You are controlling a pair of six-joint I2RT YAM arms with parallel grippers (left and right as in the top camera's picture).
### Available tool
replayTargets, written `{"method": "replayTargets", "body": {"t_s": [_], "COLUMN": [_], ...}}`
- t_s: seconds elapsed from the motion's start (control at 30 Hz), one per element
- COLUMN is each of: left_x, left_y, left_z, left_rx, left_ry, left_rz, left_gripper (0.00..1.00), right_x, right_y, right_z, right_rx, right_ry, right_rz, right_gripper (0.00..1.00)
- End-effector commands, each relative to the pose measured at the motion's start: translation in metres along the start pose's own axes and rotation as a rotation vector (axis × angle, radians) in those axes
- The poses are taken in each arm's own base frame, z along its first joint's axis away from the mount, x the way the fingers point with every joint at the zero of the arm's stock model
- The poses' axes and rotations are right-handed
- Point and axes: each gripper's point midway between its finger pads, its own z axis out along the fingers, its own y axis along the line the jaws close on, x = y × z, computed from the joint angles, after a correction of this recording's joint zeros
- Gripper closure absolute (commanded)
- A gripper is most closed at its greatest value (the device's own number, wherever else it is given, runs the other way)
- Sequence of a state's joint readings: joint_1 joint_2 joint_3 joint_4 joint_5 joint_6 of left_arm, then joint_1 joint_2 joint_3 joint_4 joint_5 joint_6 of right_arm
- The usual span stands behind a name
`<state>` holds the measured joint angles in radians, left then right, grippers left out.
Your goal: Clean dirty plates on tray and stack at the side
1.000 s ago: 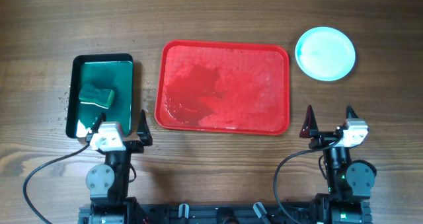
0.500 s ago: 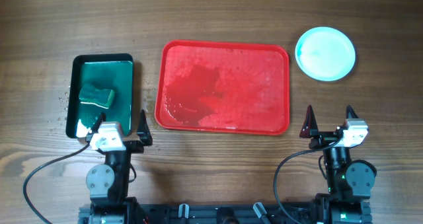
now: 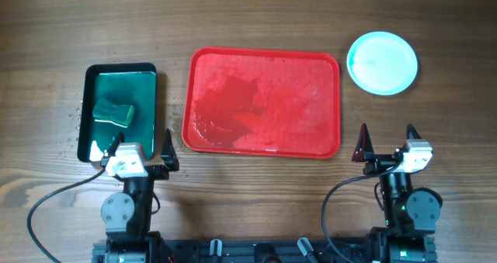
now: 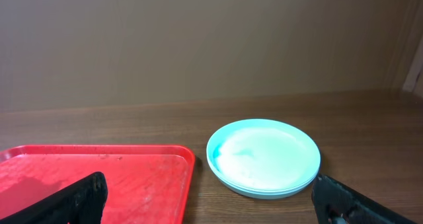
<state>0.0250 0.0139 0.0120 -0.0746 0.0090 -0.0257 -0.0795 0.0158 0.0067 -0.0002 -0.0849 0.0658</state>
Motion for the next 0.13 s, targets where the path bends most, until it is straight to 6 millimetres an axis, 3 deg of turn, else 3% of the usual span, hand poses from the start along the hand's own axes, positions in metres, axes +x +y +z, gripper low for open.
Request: {"method": "replayTargets", "body": {"t_s": [0.0, 0.1], "left_x": [0.0012, 0.0012], "left_y": [-0.0033, -0.0032], "left_z": [-0.0002, -0.0002], "left_rx": [0.019, 0.019], "left_ry": [-0.002, -0.002], "left_rz": [0.022, 0.022], "left_gripper": [0.00, 0.00], "right_x": [0.0010, 0.0010], "right_y": [-0.0026, -0.0026], "right_z": [0.0003, 0.0003], "right_rx": [0.012, 0.012], "right_ry": [0.003, 0.003], "right_rz": [-0.010, -0.010], "right_gripper": [0.00, 0.00]}}
